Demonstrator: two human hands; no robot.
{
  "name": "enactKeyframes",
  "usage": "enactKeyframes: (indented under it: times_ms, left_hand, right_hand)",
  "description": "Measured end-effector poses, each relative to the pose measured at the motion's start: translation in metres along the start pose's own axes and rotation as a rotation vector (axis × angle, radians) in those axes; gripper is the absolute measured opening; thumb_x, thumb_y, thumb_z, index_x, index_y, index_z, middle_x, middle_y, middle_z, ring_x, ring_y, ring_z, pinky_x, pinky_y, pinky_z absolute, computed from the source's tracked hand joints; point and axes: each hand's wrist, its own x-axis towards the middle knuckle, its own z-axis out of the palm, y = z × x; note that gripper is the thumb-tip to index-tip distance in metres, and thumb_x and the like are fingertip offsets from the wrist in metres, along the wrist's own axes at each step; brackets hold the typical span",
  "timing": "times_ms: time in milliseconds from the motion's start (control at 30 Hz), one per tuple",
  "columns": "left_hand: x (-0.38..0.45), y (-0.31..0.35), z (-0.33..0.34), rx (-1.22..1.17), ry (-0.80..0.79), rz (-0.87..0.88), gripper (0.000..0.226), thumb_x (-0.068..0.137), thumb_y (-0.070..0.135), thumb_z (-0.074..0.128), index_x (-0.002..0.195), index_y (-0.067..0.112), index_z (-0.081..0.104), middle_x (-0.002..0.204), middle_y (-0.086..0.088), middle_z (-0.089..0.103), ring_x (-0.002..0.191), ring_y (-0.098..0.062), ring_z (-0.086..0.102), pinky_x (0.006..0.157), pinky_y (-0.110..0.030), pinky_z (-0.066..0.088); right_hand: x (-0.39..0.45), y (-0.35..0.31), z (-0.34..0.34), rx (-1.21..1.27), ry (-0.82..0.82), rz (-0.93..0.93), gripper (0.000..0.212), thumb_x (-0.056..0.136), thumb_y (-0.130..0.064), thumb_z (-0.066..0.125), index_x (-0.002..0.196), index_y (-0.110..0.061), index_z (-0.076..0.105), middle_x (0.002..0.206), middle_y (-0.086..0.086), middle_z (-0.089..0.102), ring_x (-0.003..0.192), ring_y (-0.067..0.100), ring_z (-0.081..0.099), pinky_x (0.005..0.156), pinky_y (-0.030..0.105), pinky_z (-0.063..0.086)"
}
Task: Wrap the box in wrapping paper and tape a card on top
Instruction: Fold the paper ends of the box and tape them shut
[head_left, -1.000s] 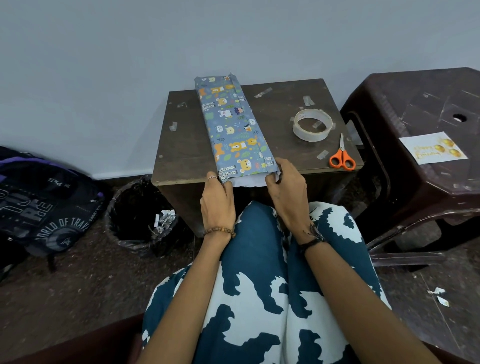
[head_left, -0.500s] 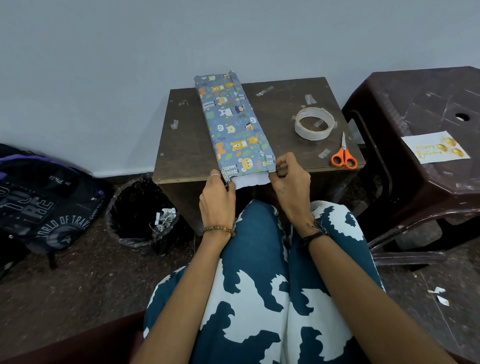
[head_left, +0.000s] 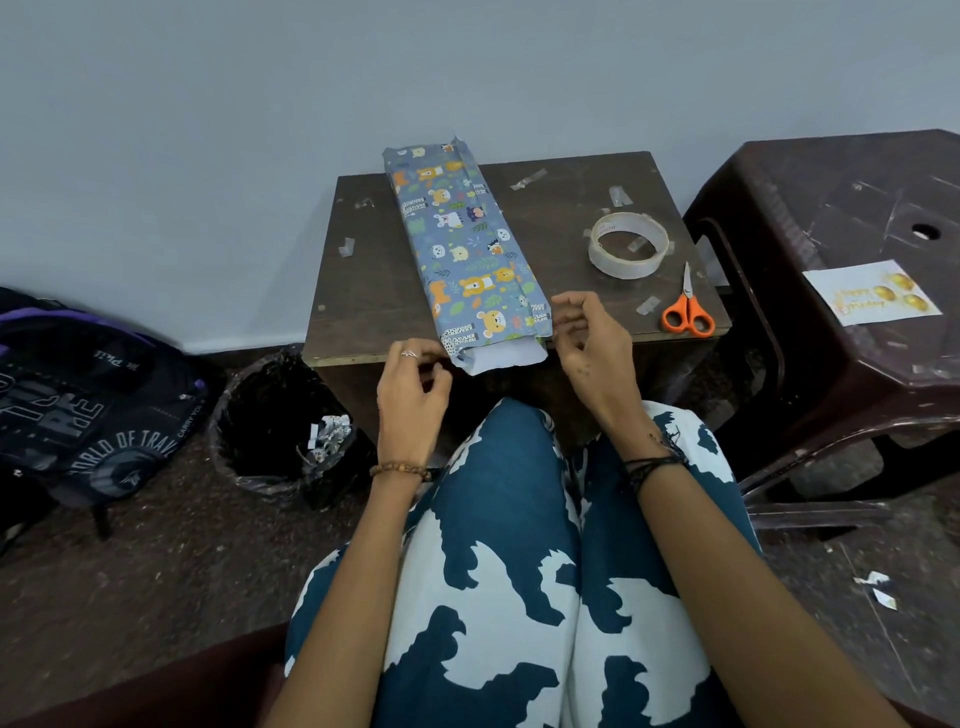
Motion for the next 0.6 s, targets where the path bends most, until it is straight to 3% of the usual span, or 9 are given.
enactKeyframes:
  times_ms: [100, 200, 333, 433, 500, 600]
  left_hand:
    - [0.007, -0.004, 0.003, -0.138, -0.020, -0.025, 0.031, 0.082, -0.004, 0.062, 0.110, 0.005, 0.054, 0.108, -0.001, 0.058, 0.094, 0.002, 0.057, 0.086, -0.002, 0.040]
    - [0.011, -0.008, 0.007, -0.202, -0.056, -0.059, 0.044, 0.082, -0.004, 0.063, 0.123, 0.006, 0.050, 0.117, 0.002, 0.057, 0.108, -0.001, 0.055, 0.097, -0.011, 0.041]
    - [0.014, -0.014, 0.008, -0.198, -0.015, -0.043, 0.037, 0.082, -0.006, 0.063, 0.118, 0.003, 0.057, 0.113, -0.003, 0.063, 0.103, -0.003, 0.060, 0.097, -0.019, 0.045]
    - [0.015, -0.015, 0.008, -0.168, 0.009, -0.037, 0.030, 0.081, -0.005, 0.064, 0.110, 0.001, 0.060, 0.108, 0.001, 0.064, 0.099, -0.004, 0.062, 0.096, -0.025, 0.047]
    - [0.015, -0.015, 0.009, -0.124, 0.020, -0.020, 0.026, 0.080, -0.004, 0.065, 0.105, 0.003, 0.061, 0.108, 0.001, 0.065, 0.098, -0.005, 0.063, 0.094, -0.019, 0.048]
    - [0.015, -0.013, 0.011, -0.001, 0.022, 0.007, 0.019, 0.080, 0.002, 0.067, 0.095, 0.006, 0.058, 0.108, 0.001, 0.065, 0.091, -0.001, 0.061, 0.082, -0.006, 0.044]
  right_hand:
    - [0.005, 0.007, 0.001, -0.006, 0.006, -0.039, 0.035, 0.083, 0.008, 0.056, 0.116, -0.005, 0.057, 0.105, 0.010, 0.062, 0.088, 0.013, 0.059, 0.078, 0.017, 0.049]
    - [0.007, 0.008, 0.000, 0.009, -0.049, -0.056, 0.039, 0.085, 0.007, 0.056, 0.122, -0.004, 0.057, 0.112, 0.003, 0.063, 0.097, 0.012, 0.061, 0.087, 0.018, 0.049]
    - [0.010, 0.007, -0.001, 0.088, -0.082, -0.020, 0.038, 0.085, 0.009, 0.055, 0.119, -0.006, 0.058, 0.107, -0.006, 0.063, 0.095, 0.002, 0.060, 0.087, 0.015, 0.048]
    - [0.014, 0.008, 0.002, 0.124, -0.055, 0.025, 0.030, 0.083, 0.008, 0.059, 0.110, -0.006, 0.059, 0.095, -0.006, 0.065, 0.083, -0.003, 0.060, 0.073, 0.012, 0.050]
    - [0.016, 0.008, 0.005, 0.155, -0.040, 0.035, 0.024, 0.084, 0.007, 0.062, 0.105, -0.004, 0.059, 0.087, -0.008, 0.063, 0.076, -0.007, 0.059, 0.064, 0.007, 0.047]
    - [0.018, 0.009, 0.005, 0.161, -0.032, 0.033, 0.023, 0.083, 0.008, 0.062, 0.104, -0.001, 0.060, 0.086, -0.006, 0.064, 0.075, -0.009, 0.060, 0.063, 0.006, 0.047]
